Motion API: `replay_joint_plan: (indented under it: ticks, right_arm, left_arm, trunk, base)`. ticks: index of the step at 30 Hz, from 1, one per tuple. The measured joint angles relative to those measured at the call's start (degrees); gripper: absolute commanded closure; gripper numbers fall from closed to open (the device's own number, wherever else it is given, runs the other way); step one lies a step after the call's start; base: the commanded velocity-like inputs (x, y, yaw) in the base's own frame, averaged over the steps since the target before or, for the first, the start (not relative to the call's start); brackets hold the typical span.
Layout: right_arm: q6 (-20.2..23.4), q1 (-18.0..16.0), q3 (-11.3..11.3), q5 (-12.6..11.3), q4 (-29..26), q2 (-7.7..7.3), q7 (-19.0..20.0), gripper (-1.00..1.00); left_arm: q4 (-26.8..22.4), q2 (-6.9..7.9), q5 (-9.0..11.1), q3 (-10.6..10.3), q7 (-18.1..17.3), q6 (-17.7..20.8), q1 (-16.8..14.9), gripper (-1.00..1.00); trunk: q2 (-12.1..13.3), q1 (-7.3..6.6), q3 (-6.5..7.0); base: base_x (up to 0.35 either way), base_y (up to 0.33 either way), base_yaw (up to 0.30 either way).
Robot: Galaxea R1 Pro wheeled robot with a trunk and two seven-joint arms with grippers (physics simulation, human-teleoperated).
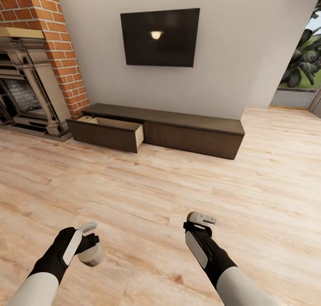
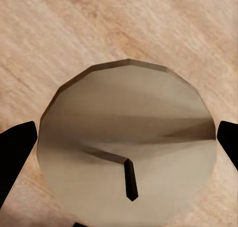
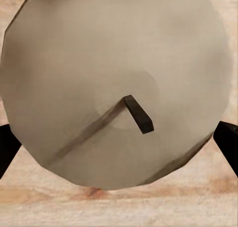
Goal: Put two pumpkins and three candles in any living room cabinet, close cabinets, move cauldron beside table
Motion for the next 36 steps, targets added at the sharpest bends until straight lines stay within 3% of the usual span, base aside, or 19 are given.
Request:
replay_joint_plan:
  ticks: [8,36]
  right_arm:
    - [0.0,0.0,1.0,0.0,0.0,-0.01,0.0,1.00]
    - [0.1,0.0,1.2,0.0,0.1,0.37,0.0,1.00]
  left_arm:
    - [0.0,0.00,0.0,0.0,0.0,0.0,0.0,1.00]
    - [0.0,-0.12,0.0,0.0,0.0,-1.2,0.0,1.00]
  trunk:
    - [0.0,0.00,0.00]
    - [0.0,0.00,0.00]
  base:
    - [0.303,0.076,0.078]
    - [0.320,0.032,0.287]
